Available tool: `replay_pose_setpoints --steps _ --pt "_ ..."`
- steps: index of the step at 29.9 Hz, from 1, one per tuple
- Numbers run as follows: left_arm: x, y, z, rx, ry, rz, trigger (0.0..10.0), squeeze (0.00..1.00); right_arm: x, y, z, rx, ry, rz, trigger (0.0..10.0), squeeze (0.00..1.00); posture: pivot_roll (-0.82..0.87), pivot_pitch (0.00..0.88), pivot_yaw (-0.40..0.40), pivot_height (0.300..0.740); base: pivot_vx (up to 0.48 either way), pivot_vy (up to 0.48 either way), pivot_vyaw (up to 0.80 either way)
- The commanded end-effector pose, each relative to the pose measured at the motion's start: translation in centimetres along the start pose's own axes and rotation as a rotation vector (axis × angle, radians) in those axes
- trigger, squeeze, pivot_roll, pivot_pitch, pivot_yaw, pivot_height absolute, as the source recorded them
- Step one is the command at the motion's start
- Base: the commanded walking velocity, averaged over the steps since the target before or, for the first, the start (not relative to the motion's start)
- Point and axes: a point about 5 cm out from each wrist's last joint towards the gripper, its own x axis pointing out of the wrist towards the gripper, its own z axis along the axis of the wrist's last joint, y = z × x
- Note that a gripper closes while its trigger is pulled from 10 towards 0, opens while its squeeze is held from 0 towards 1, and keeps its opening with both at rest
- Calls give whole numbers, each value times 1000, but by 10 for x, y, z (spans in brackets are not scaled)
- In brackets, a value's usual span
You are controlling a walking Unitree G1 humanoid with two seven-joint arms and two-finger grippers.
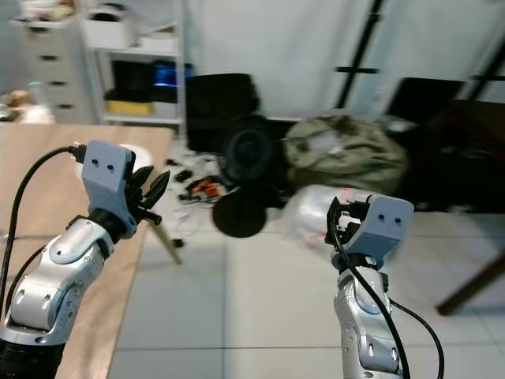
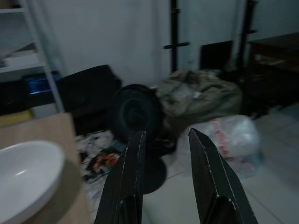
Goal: Setting the table
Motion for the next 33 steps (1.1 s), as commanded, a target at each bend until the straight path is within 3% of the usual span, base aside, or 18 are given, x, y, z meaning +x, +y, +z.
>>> replay_pose_setpoints --steps 1,26,33 --pt "-1 -1 -4 -1 14 -5 10000 0 -2 -2 -4 -11 12 -9 10000 0 66 78 55 740 0 0 -800" --pt "3 -3 -3 -2 -3 -19 10000 0 -2 -3 -4 -13 6 -18 10000 0 62 78 60 740 0 0 -800" --pt "5 -5 -3 -11 -21 -32 10000 0 -2 -3 -4 -26 5 -19 10000 0 61 79 61 740 398 0 -561"
